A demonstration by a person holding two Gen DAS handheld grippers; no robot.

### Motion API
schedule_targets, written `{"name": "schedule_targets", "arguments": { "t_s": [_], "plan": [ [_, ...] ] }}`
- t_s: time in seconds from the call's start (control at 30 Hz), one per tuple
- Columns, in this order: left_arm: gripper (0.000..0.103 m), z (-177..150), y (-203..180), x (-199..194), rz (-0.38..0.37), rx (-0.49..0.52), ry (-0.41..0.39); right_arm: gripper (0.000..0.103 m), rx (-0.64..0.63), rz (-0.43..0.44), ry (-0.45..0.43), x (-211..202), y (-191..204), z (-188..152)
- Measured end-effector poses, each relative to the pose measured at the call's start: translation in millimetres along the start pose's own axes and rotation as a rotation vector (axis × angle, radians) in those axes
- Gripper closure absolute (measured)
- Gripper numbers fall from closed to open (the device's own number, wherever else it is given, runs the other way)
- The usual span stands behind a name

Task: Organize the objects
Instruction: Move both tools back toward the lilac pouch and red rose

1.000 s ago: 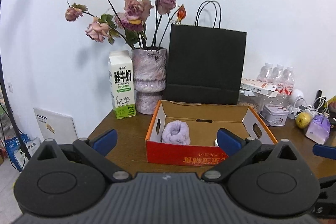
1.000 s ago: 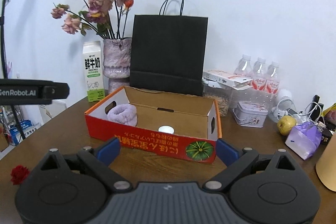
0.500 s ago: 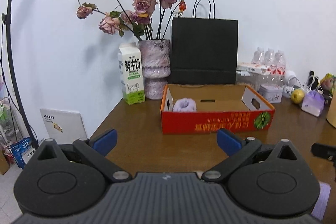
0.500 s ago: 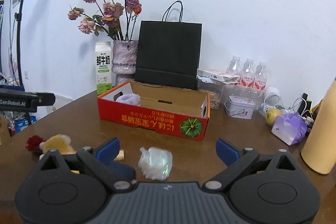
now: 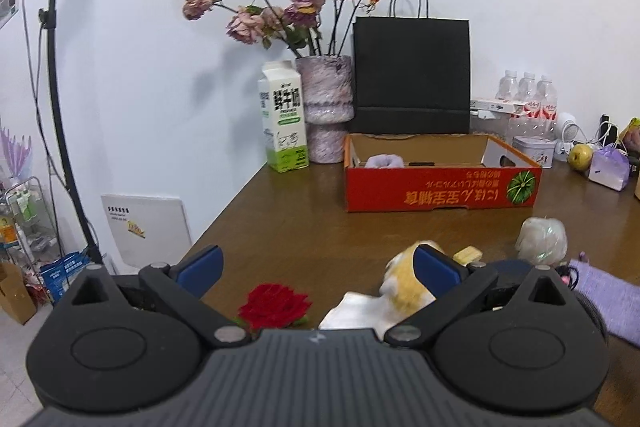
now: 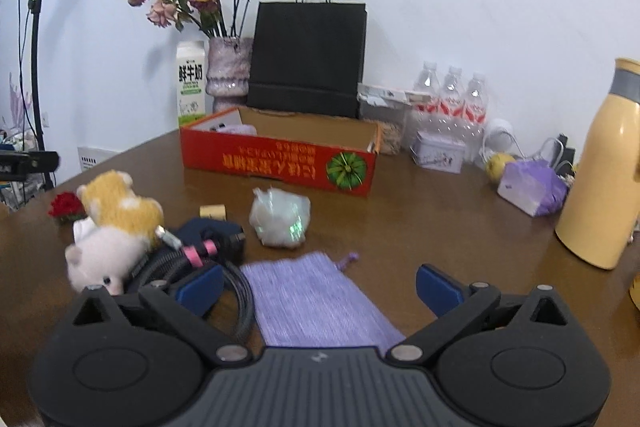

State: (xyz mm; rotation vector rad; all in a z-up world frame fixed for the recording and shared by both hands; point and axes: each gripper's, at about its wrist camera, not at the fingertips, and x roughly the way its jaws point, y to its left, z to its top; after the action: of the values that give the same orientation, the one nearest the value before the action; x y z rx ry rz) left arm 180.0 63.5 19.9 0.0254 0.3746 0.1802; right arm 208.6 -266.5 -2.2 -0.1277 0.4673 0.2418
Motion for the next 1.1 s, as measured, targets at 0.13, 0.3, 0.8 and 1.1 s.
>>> {"name": "schedule_targets", "arguments": {
  "t_s": [0.13,0.3,0.8,1.1],
  "plan": [
    [0.000,-9.8,10.1,-5.2,0.011,-0.010,0.012,0.000,0.002,-0.005,0.020,-2.3,-4.1,-11.0],
    [0.000,-24.0,23.5,-12.7,0.009,-0.038,0.029,0.000,0.008,-0.004,0.054,-2.0,-10.7,-26.1],
    [0.000,-35.2,37.8,-10.3,0.023,-0.051,0.067,0.000,-0.046,0.101,0.232,71.2,-17.7,-19.6],
    [0.000,-36.1,43.3,-5.5,0.027,-0.066,0.080,0.000,0.004,0.146,0.219,96.7,-29.4,-14.1]
  ]
}}
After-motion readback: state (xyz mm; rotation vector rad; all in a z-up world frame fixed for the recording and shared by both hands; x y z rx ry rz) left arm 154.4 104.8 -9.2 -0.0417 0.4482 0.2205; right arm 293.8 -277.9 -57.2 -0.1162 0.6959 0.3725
